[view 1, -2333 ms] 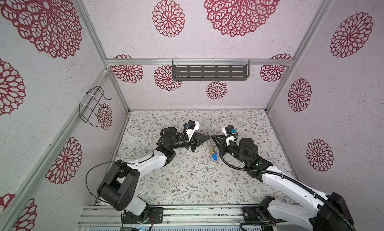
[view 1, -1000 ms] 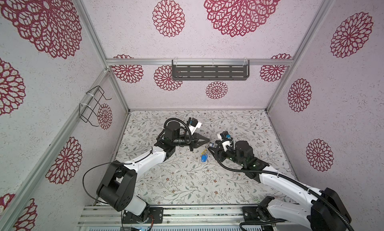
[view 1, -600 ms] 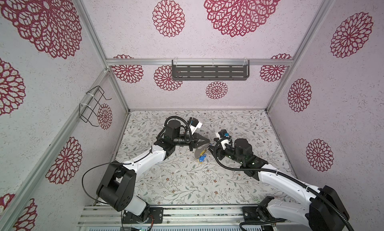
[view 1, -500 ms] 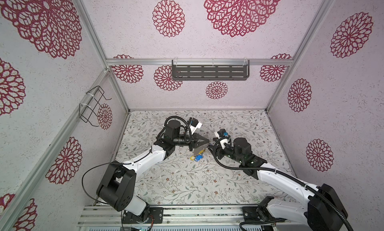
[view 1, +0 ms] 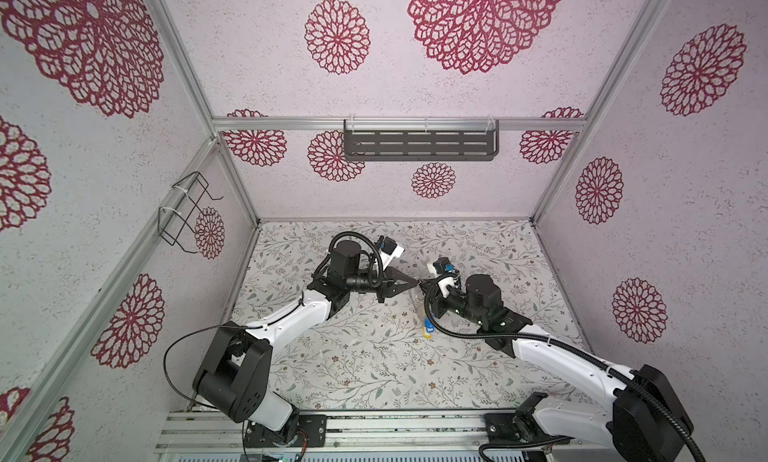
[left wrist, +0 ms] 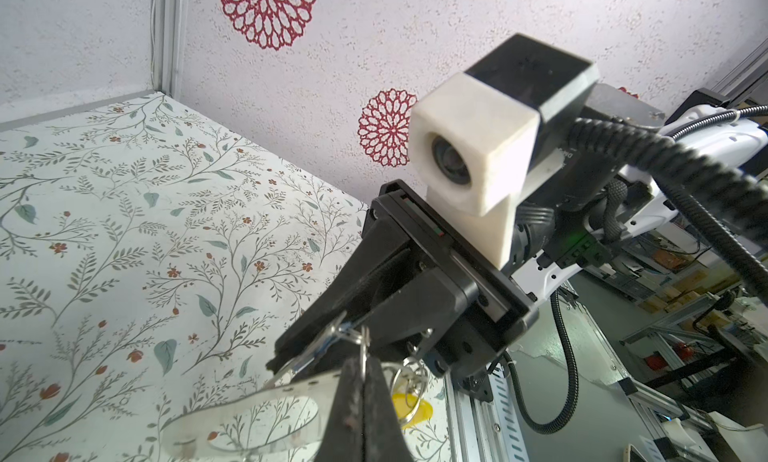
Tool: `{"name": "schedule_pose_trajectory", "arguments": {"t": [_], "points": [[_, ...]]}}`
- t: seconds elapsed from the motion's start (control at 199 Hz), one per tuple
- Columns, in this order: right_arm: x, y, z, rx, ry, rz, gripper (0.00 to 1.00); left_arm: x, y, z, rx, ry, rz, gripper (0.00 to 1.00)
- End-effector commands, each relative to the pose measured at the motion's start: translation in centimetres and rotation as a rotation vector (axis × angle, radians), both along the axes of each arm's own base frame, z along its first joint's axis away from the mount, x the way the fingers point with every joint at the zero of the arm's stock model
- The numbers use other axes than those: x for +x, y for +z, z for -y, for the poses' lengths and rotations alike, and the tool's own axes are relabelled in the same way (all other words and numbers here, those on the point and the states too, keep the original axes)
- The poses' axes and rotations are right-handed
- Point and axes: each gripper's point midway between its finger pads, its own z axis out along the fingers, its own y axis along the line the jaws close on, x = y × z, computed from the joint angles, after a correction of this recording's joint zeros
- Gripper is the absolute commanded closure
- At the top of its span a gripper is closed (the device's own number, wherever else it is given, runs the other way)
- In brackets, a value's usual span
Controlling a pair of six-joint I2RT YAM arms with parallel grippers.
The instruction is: Remove the keys from the keyring
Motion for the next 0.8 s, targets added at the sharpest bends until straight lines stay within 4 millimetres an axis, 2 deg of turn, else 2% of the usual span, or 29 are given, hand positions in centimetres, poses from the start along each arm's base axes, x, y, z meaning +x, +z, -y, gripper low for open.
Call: {"name": "schedule_pose_trajectory", "arguments": {"t": [0.0,0.06,0.272,0.377,0.453,0.548,0.578,0.629,0.8], "points": [[-0.2,2.8,0.4,0.047,-0.02,0.06,0.94,0.3,1.4,-0.2,-0.015,0.004,0.052,1.0],[-0.2,2.6,1.0,0.033,-0.047,0.057,1.0,0.7,1.1,-0.3,-0.002,0.036,0.046,1.0],[-0.4,2.3,2.8,-0.006,-0.12,0.037,1.0,3.5,-0.5,-1.4,0.097,0.257,-0.036,1.0],[-0.8,2.7,3.2,-0.001,-0.126,0.027,1.0,3.8,-1.4,-1.5,0.156,0.301,-0.061,1.0],[-1.0,3.0,3.4,-0.003,-0.129,0.008,1.0,3.7,-1.8,-1.5,0.173,0.302,-0.076,0.89],[-1.1,3.1,3.5,-0.021,-0.137,-0.036,1.0,3.6,-2.3,-1.6,0.184,0.273,-0.114,0.86],[-1.0,3.0,3.5,-0.035,-0.141,-0.057,1.0,3.7,-2.5,-1.7,0.191,0.279,-0.14,0.88],[-1.0,2.6,3.5,-0.064,-0.146,-0.094,1.0,3.8,-2.7,-1.8,0.199,0.258,-0.173,1.0],[-0.6,1.4,3.2,-0.135,-0.148,-0.18,1.0,3.9,-3.5,-1.2,0.216,0.24,-0.207,1.0]]}}
